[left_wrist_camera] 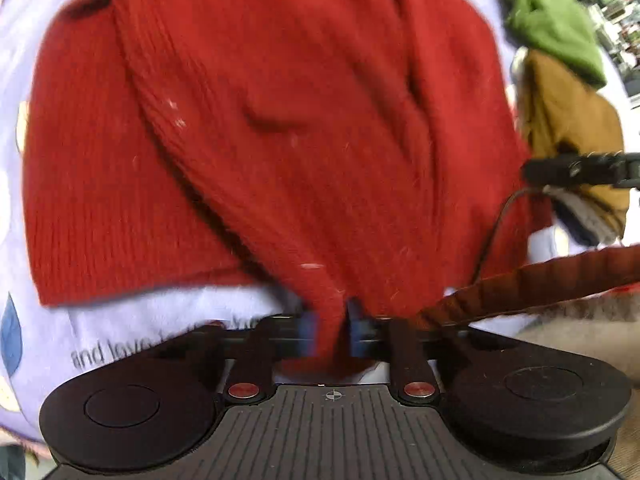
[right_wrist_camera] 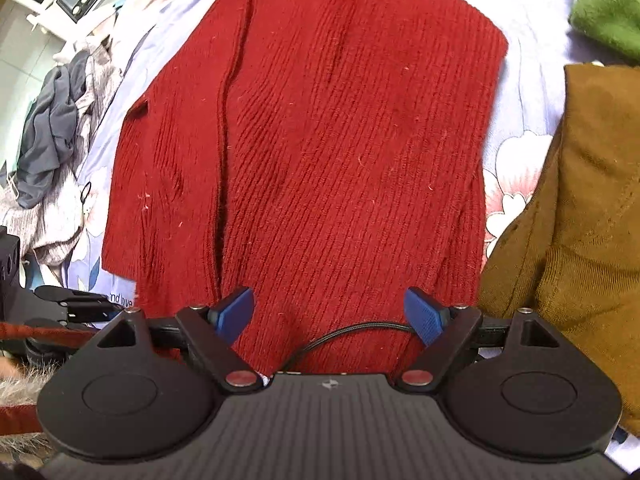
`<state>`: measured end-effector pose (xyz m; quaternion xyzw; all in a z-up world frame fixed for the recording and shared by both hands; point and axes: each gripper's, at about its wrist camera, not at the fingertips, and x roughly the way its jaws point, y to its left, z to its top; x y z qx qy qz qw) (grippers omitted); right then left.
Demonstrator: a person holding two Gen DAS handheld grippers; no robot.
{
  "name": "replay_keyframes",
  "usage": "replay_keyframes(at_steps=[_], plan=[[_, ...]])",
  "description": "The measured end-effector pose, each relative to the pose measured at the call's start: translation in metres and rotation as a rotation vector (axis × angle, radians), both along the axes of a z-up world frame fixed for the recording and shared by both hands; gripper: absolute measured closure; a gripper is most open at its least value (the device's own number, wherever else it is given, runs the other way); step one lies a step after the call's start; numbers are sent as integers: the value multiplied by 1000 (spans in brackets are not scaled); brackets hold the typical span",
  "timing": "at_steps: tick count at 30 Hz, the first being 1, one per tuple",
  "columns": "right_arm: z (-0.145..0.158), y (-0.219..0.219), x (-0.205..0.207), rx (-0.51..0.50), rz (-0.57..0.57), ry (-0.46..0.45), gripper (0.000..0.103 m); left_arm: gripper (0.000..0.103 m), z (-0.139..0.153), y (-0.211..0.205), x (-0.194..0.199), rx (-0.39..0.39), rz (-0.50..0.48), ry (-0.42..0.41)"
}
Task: Fold small clothes
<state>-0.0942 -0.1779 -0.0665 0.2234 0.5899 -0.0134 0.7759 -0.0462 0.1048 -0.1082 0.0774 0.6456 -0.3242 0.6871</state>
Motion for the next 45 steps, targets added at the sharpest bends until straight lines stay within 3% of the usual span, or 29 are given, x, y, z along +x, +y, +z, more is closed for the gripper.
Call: replay_keyframes(at_steps=[3, 5, 7, 9, 12, 14, 15, 16, 20, 25, 29, 31, 33, 34, 35, 36, 39, 42, 45], plan=[[0, 0, 0, 1, -6, -1, 18, 40, 26, 11, 16, -71, 67, -77], [0, -2, -3, 5, -20, -1, 18, 41, 53, 23, 36, -94, 131, -183], [1, -4, -5, 3, -33, -3, 18, 41, 86, 32, 63, -101, 221, -345], [3, -6, -8, -3, -43, -6, 18, 43, 124, 62, 97, -87, 380, -528], [6, -7, -13, -14, -57, -15, 18, 45, 173, 110, 141, 19, 599, -799], [6, -5, -15, -16, -63, -18, 18, 31, 189, 123, 163, 115, 656, -881], [5, -3, -15, -18, -56, -18, 18, 9, 191, 124, 169, 143, 677, -904], [5, 0, -15, -23, -45, -20, 18, 0, 190, 124, 173, 162, 682, -910], [3, 25, -2, -55, 64, -27, 18, 0, 167, 109, 164, 194, 562, -845], [-11, 78, 15, -100, 302, 18, 18, 0, 101, 74, 120, 206, 367, -638], [-34, 108, 23, -196, 419, 72, 19, 0, 47, 55, 75, 209, 305, -487], [-41, 109, 24, -244, 427, 90, 34, 0, 26, 50, 57, 190, 286, -428], [-36, 101, 22, -247, 418, 68, 58, 0, 10, 46, 46, 212, 294, -379], [-32, 95, 21, -235, 406, 57, 66, 0, 5, 46, 42, 215, 295, -365], [-26, 85, 19, -201, 376, 46, 82, 0, 1, 46, 38, 215, 301, -357], [-19, 73, 17, -156, 329, 35, 87, 0, -2, 47, 39, 216, 309, -347], [10, 30, 10, -58, 173, -21, 89, 0, -11, 50, 43, 226, 327, -318], [51, -32, -3, 11, -52, -108, 89, 0, -17, 56, 49, 259, 342, -299], [93, -106, -27, -50, -274, -231, 90, 0, -15, 62, 51, 235, 363, -301]])
